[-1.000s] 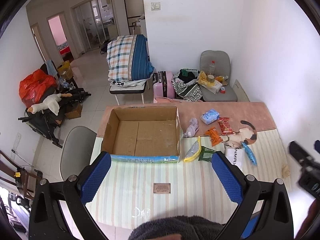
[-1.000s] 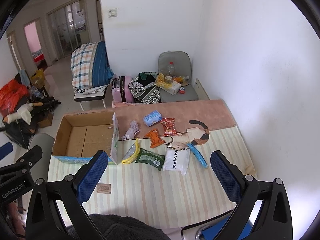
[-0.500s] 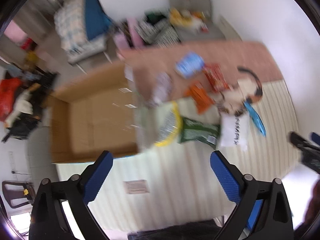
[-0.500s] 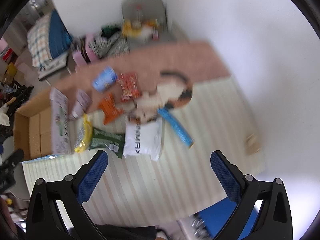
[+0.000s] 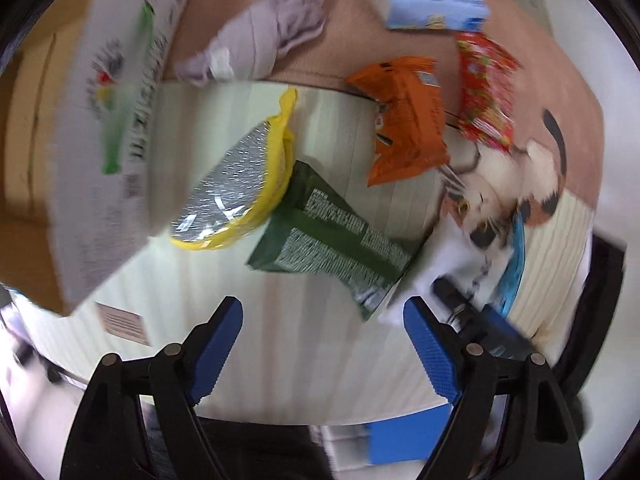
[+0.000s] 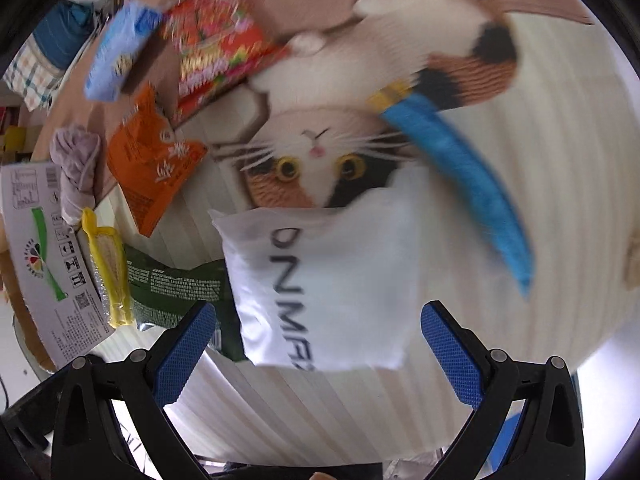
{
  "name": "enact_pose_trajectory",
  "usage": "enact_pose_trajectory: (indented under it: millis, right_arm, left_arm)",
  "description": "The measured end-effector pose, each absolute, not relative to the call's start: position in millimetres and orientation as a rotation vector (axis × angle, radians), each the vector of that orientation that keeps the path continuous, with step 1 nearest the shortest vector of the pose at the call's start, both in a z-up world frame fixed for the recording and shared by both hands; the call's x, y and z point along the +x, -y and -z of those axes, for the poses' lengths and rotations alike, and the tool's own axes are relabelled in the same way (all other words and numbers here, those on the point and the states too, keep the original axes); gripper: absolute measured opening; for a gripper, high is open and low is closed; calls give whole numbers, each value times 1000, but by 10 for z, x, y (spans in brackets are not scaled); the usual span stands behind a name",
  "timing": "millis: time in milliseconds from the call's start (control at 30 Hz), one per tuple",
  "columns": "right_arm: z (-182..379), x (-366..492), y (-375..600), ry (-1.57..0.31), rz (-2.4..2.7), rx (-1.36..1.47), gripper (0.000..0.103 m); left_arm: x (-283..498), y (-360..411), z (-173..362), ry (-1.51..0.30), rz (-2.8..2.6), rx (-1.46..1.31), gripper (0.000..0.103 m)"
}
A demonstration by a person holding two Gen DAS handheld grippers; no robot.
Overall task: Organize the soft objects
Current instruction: 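Grasp the green snack bag with the left tool while the right tool grasps the white NMAX pouch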
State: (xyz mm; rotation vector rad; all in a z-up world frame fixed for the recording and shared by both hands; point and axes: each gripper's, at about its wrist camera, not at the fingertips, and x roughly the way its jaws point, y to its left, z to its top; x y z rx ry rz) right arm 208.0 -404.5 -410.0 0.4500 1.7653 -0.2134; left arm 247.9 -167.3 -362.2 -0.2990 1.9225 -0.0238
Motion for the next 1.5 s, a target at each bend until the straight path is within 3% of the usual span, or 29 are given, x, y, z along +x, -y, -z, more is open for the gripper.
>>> enact_pose_trajectory:
  millis: [33,300,400,600,767,1033,1167,1267,1333,1500]
  right_arm:
    - [4178,2069,4011,-1785,217,401,87]
    - [4218,1637,4255,-1821,182,305,83]
    - [4164,1446,4412,-1816,191,386,84]
    - [3925,957,4799,-1674,286,847,91]
    - [4065,647,4957,-1489,472,1224,103]
    - [4549,1035,4606,-1714,497,1069,103]
    - [4467,1166,4082,-1851,198,543,103]
    - [4292,1041,3828,-1828,167,308,103]
    - [4137,915,3810,-1770,215,300,103]
    - [4089,537,4060,-1651,410,692,103]
  left_arm:
    - [2513,1683,3694,-1940,10,-333,82]
    - [2620,1984,4217,-2056,-71,-346,82]
    - [2626,2078,4302,-2050,-101,-291,82]
    - [2502,2547,4128,-1898,60,120,64]
    - [2231,2750,4045,-1794,162,393,64]
    - [2121,2508,3927,-1849,160,215,64]
    - [2064,2223,3850,-1915,140,52,64]
    - [2036,2024,3743,-1919,107,-49,64]
    - [2036,1937,3748,-1933,80,-130,64]
    - [2103,1776,4153,-2000,-29,-275,64]
